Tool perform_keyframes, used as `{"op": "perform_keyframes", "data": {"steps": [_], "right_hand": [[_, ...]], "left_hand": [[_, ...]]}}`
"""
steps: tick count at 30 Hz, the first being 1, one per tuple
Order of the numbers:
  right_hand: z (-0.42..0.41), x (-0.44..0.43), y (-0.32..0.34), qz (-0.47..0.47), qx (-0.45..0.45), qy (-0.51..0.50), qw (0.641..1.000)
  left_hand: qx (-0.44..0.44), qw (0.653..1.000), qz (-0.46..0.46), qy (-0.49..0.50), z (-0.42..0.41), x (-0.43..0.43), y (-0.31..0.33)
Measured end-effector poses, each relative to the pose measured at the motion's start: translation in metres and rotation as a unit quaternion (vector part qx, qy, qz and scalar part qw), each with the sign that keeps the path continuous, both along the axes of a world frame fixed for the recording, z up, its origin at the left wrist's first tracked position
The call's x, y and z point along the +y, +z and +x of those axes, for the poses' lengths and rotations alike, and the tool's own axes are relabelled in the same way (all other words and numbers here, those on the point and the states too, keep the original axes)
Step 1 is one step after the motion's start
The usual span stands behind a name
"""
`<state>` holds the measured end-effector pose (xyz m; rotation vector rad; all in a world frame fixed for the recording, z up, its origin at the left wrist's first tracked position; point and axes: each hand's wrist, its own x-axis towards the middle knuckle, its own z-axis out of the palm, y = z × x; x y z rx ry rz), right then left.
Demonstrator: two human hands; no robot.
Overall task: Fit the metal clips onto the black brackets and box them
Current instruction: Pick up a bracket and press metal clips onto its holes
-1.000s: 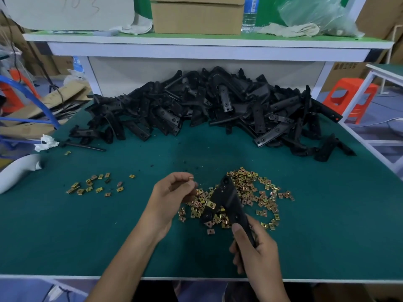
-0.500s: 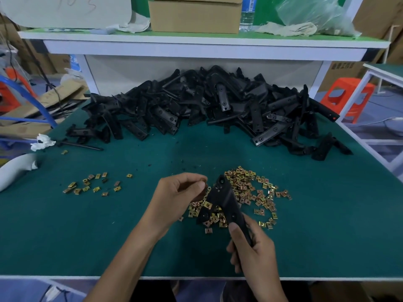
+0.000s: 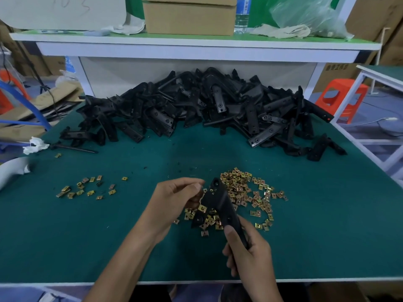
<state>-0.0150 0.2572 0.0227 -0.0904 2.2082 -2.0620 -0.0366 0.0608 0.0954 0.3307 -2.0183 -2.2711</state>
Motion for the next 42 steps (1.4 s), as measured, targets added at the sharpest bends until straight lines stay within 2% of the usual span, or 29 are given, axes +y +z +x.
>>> {"op": "perform_keyframes", "data": {"steps": [8, 14, 21, 24, 27, 29, 32, 35, 38, 42], "right_hand": [[-0.002, 0.0, -0.003, 0.005, -0.002, 0.001, 1.0], [-0.003, 0.001, -0.001, 0.037, 0.003, 0.046, 0.998], [-0.002, -0.001, 0.0, 0.061, 0.021, 0.044, 0.997], [0.0, -0.003, 0.0, 0.061, 0.018, 0.032, 0.997], [0.0, -0.004, 0.0, 0.048, 0.013, 0.02, 0.999], [0.0, -0.005, 0.0, 0.036, 0.01, -0.003, 0.999], [0.003, -0.005, 0.001, 0.002, -0.006, -0.036, 0.999], [0.006, -0.006, 0.002, -0.018, -0.023, -0.023, 0.999], [0.016, -0.002, 0.006, -0.032, -0.038, -0.01, 0.999], [0.037, 0.011, 0.011, -0.119, -0.089, -0.013, 0.989]], "left_hand": [[0.013, 0.997, -0.03, -0.071, 0.0, -0.003, 0.003], [0.008, 0.991, -0.104, -0.078, -0.006, -0.016, 0.008], [-0.004, 0.977, -0.164, -0.136, -0.009, -0.017, 0.012], [0.007, 0.976, -0.176, -0.125, -0.007, -0.008, 0.013], [0.022, 0.986, -0.144, -0.087, -0.001, 0.008, 0.007], [0.037, 0.984, -0.165, -0.058, 0.006, 0.019, -0.002], [0.062, 0.969, -0.24, -0.018, 0.014, 0.031, -0.012], [0.094, 0.942, -0.323, -0.016, 0.012, 0.034, -0.011], [0.133, 0.91, -0.386, -0.073, 0.009, 0.035, -0.002], [0.163, 0.871, -0.431, -0.17, 0.009, 0.047, 0.009]]}}
